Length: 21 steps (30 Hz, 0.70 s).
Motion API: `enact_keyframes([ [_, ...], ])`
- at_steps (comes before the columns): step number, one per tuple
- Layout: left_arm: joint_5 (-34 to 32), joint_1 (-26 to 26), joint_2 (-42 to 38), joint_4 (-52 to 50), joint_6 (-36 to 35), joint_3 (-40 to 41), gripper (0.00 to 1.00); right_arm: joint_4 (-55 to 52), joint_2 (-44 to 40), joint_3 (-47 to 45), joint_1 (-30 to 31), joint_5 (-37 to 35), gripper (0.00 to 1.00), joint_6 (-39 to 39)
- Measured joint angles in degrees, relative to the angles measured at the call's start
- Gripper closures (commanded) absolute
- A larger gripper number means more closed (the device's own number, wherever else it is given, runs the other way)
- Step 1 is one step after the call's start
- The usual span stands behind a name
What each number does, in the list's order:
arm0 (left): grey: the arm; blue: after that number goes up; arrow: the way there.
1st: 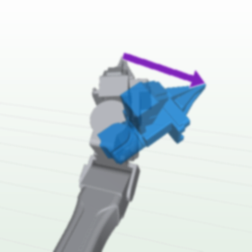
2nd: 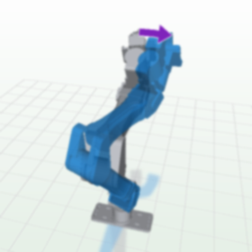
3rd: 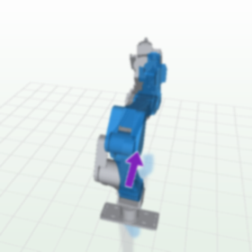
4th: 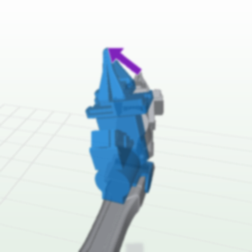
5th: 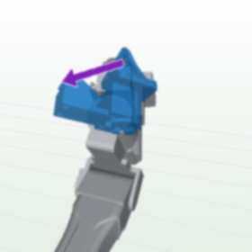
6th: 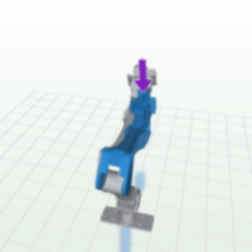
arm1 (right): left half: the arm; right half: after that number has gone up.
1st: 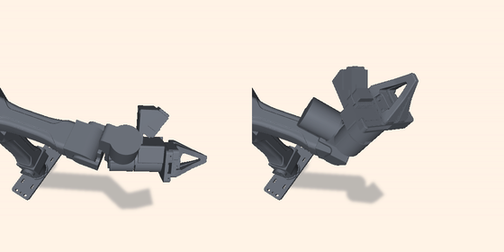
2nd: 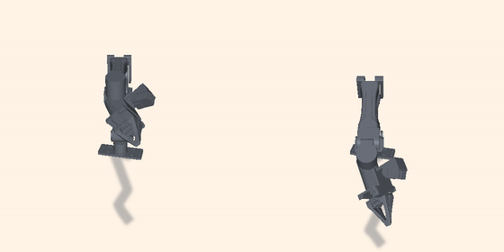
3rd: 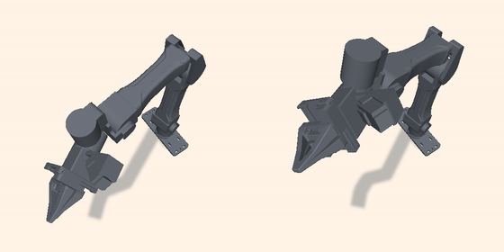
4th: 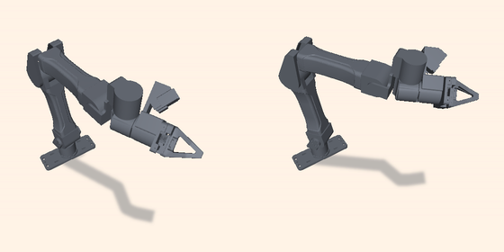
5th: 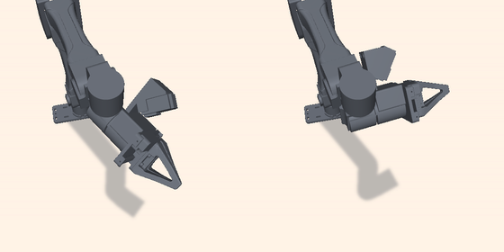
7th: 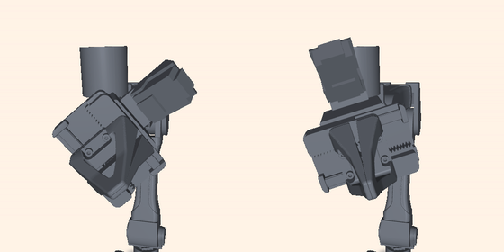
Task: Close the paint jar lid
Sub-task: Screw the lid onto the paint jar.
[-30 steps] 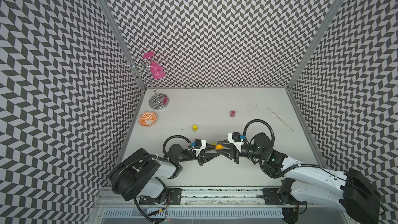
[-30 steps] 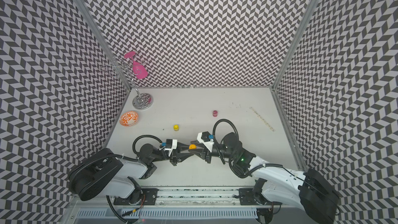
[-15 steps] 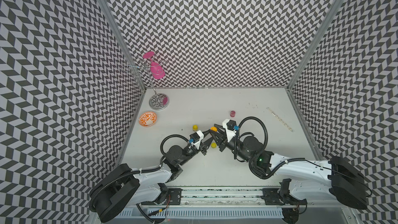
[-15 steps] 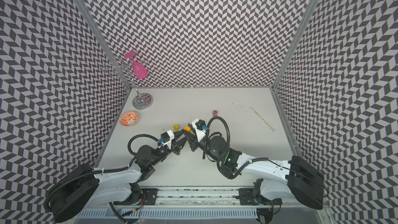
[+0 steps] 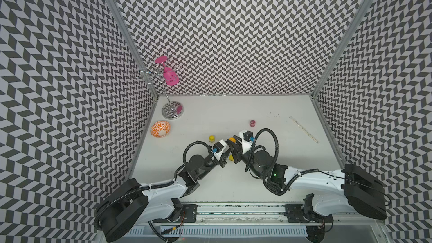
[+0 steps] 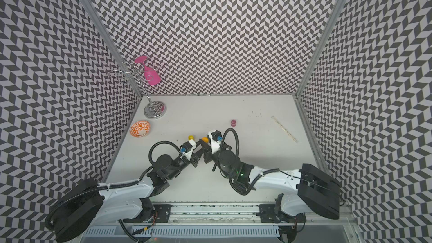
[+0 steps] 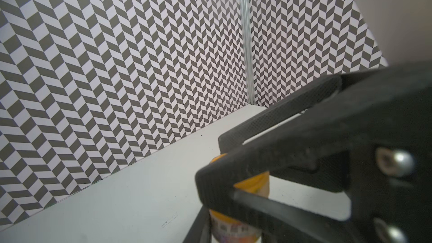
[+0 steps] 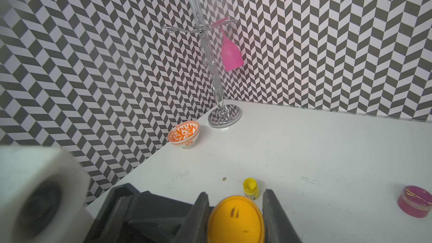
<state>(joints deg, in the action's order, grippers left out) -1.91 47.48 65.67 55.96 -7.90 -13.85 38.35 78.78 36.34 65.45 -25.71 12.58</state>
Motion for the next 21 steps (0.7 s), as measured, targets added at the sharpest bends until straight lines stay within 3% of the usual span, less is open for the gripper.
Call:
enact_keyframes([
  [6, 1.42, 0.17, 2.73, 4.20, 0.07, 1.77, 0.76, -0.72, -1.18, -1.95, 0.07, 1.49, 0.58, -0.11],
  [15, -1.97, -1.77, 6.23, 10.51, 0.04, 4.02, 0.76, -2.64, -3.91, -4.81, 3.13, 9.11, 0.33, 0.31],
  [21, -1.81, -1.73, 7.06, 15.17, 0.07, 4.09, 0.75, -5.88, -7.61, -9.05, 3.82, 11.63, 0.28, 0.52],
])
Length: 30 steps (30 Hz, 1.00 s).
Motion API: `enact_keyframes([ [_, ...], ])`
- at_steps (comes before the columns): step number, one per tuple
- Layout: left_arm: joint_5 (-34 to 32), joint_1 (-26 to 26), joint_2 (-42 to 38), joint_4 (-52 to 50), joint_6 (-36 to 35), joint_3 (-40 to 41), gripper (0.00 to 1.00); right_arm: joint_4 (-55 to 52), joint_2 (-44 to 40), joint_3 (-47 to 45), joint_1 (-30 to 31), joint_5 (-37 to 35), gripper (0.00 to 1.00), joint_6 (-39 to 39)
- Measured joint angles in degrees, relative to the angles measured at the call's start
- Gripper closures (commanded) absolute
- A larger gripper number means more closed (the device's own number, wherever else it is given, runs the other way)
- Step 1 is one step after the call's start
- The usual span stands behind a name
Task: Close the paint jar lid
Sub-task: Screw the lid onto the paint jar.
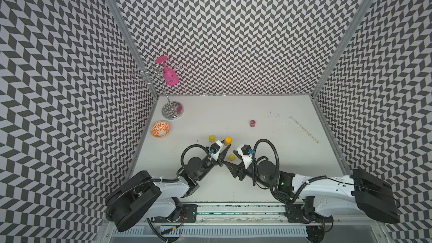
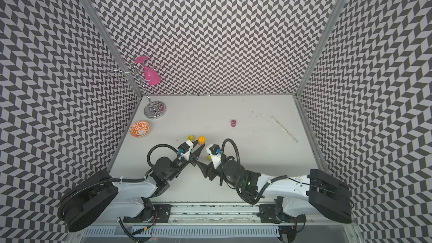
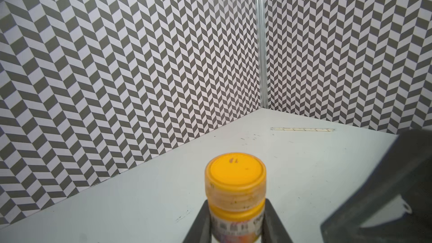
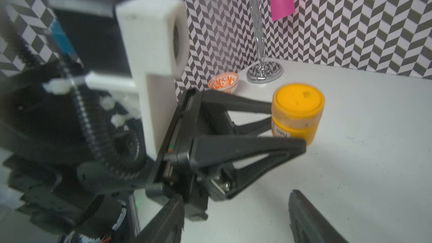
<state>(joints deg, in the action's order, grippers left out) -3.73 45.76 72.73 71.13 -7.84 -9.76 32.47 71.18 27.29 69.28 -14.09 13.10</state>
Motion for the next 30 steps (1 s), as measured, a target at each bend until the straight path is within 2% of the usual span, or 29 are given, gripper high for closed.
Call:
enact_keyframes([
  [4, 1.03, -0.35, -1.20, 3.69, 0.26, 0.70, 0.75, -7.15, -4.74, -3.15, 0.07, -0.92, 0.26, 0.07],
  [8, 3.98, -1.88, -1.68, 5.57, 1.14, 2.32, 0.75, -13.00, -13.44, -4.31, -1.25, -2.12, 0.24, -0.42],
  [13, 14.08, -3.89, 1.40, 9.31, 2.58, 2.54, 0.75, -15.43, -25.92, -5.38, -8.76, 0.70, 0.23, -3.89],
  [17, 27.04, -4.37, 6.38, 13.25, 4.07, 1.81, 0.74, -17.46, -30.01, -4.20, -15.93, 9.01, 0.24, -8.81],
  [23, 47.56, -4.87, 16.24, 16.20, 11.06, -1.03, 0.75, -18.86, -29.42, -1.09, -16.96, 23.37, 0.29, -17.33],
  [28, 55.45, -5.09, 18.01, 16.22, 14.34, -2.12, 0.75, -18.38, -28.41, -1.09, -16.96, 33.03, 0.41, -22.10],
  [30, 57.24, -5.18, 18.03, 16.22, 15.15, -2.21, 0.75, -18.38, -27.10, -1.09, -16.96, 35.58, 0.42, -23.26],
])
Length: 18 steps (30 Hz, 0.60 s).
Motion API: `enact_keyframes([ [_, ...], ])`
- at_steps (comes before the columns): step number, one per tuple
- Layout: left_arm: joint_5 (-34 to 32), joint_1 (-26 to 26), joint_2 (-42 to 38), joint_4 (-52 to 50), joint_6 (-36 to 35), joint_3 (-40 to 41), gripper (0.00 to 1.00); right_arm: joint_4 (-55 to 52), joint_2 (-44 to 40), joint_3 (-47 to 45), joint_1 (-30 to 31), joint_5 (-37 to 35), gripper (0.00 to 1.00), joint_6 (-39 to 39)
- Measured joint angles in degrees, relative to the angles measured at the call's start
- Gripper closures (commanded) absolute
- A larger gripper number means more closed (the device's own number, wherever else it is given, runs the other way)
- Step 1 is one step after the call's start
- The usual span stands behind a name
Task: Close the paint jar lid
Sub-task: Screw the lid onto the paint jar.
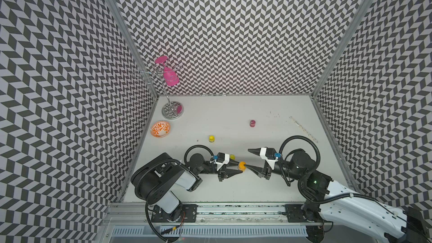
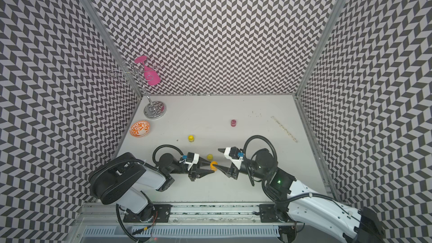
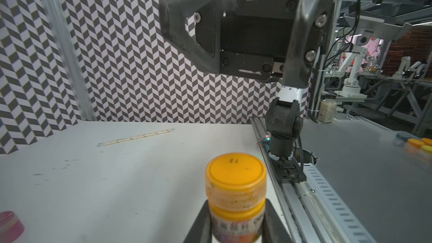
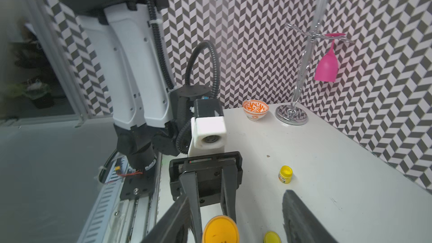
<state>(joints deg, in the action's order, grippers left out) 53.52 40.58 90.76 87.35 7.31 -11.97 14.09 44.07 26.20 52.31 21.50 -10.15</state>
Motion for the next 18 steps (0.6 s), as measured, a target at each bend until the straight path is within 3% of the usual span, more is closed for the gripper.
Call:
enact_keyframes([
  [9, 2.89, -0.11, 0.00, 0.00, 1.38, -0.26, 0.75, -1.20, 5.31, 0.61, 0.00, 6.69, 0.42, -1.77],
  [18, 2.99, -0.11, -0.02, -0.02, 1.38, -0.26, 0.75, -2.47, 9.07, 2.25, -0.02, 7.74, 0.48, -2.12],
])
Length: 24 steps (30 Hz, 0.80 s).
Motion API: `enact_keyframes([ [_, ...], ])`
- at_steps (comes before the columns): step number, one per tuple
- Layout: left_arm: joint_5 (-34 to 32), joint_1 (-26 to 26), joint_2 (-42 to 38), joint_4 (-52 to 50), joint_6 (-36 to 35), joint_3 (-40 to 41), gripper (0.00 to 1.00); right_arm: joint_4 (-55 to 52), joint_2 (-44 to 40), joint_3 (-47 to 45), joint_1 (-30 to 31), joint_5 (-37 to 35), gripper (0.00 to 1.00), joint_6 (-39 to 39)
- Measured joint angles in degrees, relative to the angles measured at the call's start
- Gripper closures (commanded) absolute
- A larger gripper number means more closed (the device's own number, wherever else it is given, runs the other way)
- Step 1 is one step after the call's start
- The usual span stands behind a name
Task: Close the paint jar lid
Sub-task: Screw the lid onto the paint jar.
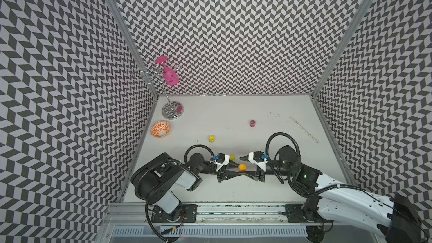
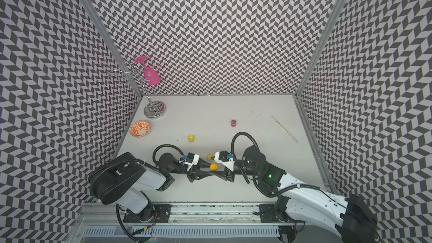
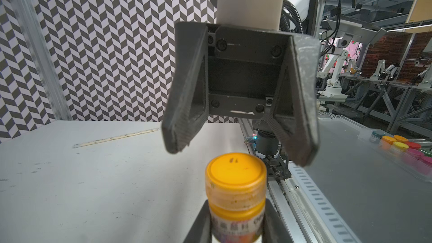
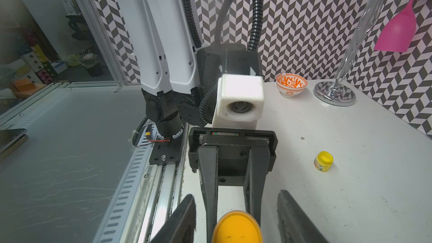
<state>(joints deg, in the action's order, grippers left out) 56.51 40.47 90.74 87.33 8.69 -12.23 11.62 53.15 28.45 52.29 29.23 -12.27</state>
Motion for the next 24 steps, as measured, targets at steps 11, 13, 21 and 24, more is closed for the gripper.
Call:
enact_keyframes([
  [11, -0.04, 0.00, 0.00, 0.02, 0.00, 0.00, 0.75, -0.04, 1.81, 0.02, -0.57, 0.00, 0.58, 0.85],
  [13, -0.09, 0.00, 0.00, 0.02, 0.00, 0.00, 0.75, -0.02, 1.92, 0.02, -0.63, 0.11, 0.61, 0.92],
  [21, -0.48, -0.07, -0.02, 0.00, 0.00, 0.00, 0.75, 0.24, 1.97, 0.02, -0.72, 0.42, 0.69, 1.60],
  [24, -0.68, -0.13, -0.02, 0.02, 0.00, 0.00, 0.75, 0.37, 1.97, 0.02, -0.72, 0.55, 0.70, 1.95],
])
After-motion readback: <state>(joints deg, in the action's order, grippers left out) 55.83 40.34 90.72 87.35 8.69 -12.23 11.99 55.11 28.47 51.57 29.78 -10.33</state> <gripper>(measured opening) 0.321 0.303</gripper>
